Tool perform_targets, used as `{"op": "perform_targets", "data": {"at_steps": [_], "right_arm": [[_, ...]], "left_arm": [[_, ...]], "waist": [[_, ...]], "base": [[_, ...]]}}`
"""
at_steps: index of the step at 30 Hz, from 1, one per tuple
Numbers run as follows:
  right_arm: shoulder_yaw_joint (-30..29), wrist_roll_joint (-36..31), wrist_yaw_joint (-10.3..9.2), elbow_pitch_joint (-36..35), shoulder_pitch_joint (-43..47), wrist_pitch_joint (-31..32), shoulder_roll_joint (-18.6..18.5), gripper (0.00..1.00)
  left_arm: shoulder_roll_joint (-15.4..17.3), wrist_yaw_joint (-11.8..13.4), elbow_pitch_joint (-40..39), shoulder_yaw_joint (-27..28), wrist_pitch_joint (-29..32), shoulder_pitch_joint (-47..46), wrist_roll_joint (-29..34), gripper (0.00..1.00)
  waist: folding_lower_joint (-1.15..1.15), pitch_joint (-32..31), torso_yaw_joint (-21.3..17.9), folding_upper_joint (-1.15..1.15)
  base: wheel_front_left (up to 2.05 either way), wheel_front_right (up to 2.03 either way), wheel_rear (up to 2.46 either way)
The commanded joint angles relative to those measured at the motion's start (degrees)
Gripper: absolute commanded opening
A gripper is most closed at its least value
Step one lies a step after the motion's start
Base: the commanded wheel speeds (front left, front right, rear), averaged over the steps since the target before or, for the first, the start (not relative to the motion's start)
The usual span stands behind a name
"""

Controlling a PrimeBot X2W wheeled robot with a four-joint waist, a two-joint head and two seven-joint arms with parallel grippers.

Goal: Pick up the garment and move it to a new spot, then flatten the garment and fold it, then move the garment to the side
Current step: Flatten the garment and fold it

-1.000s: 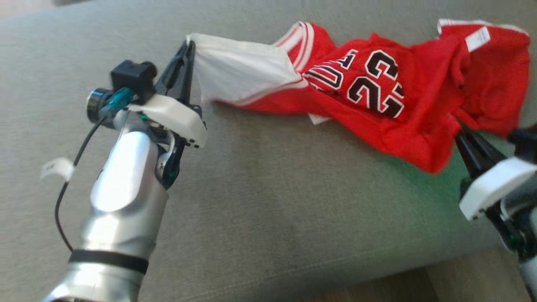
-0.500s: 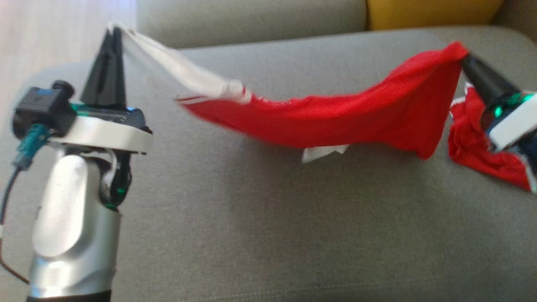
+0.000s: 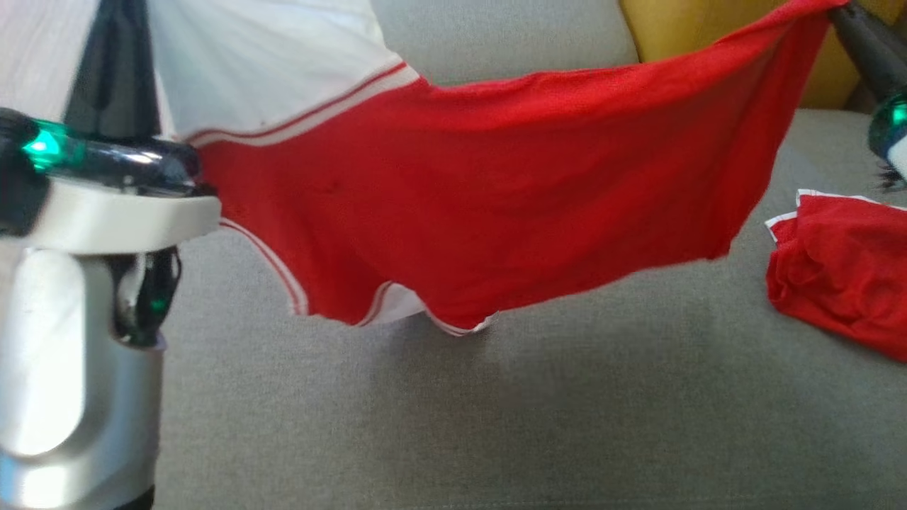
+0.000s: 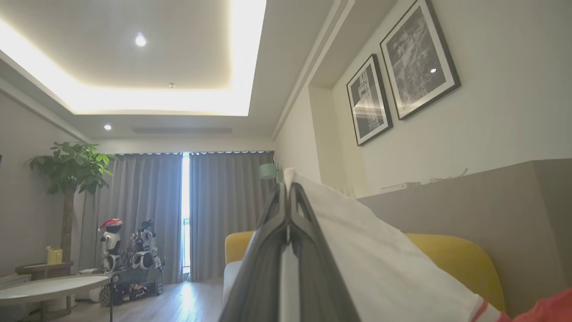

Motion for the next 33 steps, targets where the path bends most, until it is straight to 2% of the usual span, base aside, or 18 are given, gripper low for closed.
{"op": "perform_targets", "data": {"at_steps": [1, 7, 9, 10, 13, 17, 20, 21, 22, 24, 27, 31, 33], "right_arm": [[-1.4, 0.0, -0.04, -2.8, -0.5, 1.0, -2.5, 0.0], [-7.1, -1.8, -0.04, -8.6, 5.8, 7.5, -5.9, 0.0], [-8.5, -2.0, -0.04, -9.6, 6.9, 8.8, -5.9, 0.0], [-10.9, -3.1, -0.04, -11.7, 8.8, 11.8, -5.9, 0.0], [-13.8, -5.5, -0.04, -13.1, 9.4, 15.6, -4.5, 0.0], [-14.4, -9.4, -0.04, -12.3, 3.7, 19.8, -1.1, 0.0], [-13.1, -13.5, -0.04, -9.6, -6.4, 20.7, 1.5, 0.0], [-13.1, -13.5, -0.04, -9.6, -6.4, 20.7, 1.5, 0.0], [-12.4, -14.9, -0.04, -8.0, -10.7, 20.3, 2.7, 0.0], [-10.4, -18.7, -0.04, -4.1, -19.8, 17.8, 4.4, 0.0], [-7.1, -24.5, -0.04, 2.8, -32.7, 9.6, 5.9, 0.0], [-4.8, -30.2, -0.04, 12.8, -44.6, -6.3, 8.1, 0.0], [-4.0, -31.7, -0.04, 17.4, -47.8, -13.4, 8.9, 0.0]], "left_arm": [[2.4, 0.6, -4.0, 2.8, 0.7, -2.1, -0.5, 0.0], [3.9, 0.5, -13.2, 3.0, 6.6, -0.8, -1.8, 0.0], [4.2, 0.5, -14.5, 3.1, 7.8, -0.8, -2.1, 0.0], [4.9, 0.3, -15.9, 3.4, 10.1, -1.1, -3.0, 0.0], [6.5, -0.5, -15.0, 2.8, 12.9, -3.1, -4.0, 0.0], [7.7, -1.6, -9.2, 1.1, 15.6, -10.3, -6.2, 0.0], [9.8, -2.2, -3.2, -0.8, 14.2, -20.2, -4.5, 0.0], [9.8, -2.2, -3.2, -0.8, 14.2, -20.2, -4.5, 0.0], [10.1, -2.4, -0.8, -1.4, 13.1, -24.1, -3.8, 0.0], [10.7, -2.5, 4.3, -2.9, 10.6, -32.3, -1.7, 0.0], [10.0, -2.0, 13.4, -3.7, 5.3, -44.3, 0.9, 0.0], [8.4, 0.7, 23.9, -3.3, -1.2, -56.6, 3.7, 0.0], [8.4, 2.8, 25.4, -3.2, -2.2, -60.7, 6.2, 0.0]], "waist": [[0.0, -0.4, 0.0, 0.0], [0.0, -1.1, 0.3, 0.0], [0.0, -0.9, 0.4, 0.0], [0.0, -0.3, 0.6, 0.0], [0.0, 1.5, 0.5, 0.0], [0.0, 7.4, -0.1, 0.0], [0.0, 15.4, -0.7, 0.0], [0.0, 15.4, -0.7, 0.0], [0.0, 18.3, -0.9, 0.0], [0.0, 23.7, -1.1, 0.0], [0.0, 29.1, -1.0, 0.0], [0.0, 31.8, -1.0, 0.0], [0.0, 32.2, -0.9, 0.0]], "base": [[0.0, 0.0, 0.0], [0.0, 0.0, 0.0], [0.0, 0.0, 0.0], [0.0, 0.0, 0.0], [0.0, 0.0, 0.0], [0.0, 0.0, 0.0], [0.0, 0.0, 0.0], [0.0, 0.0, 0.0], [0.0, 0.0, 0.0], [0.0, 0.0, 0.0], [0.0, 0.0, 0.0], [0.0, 0.0, 0.0], [0.0, 0.0, 0.0]]}}
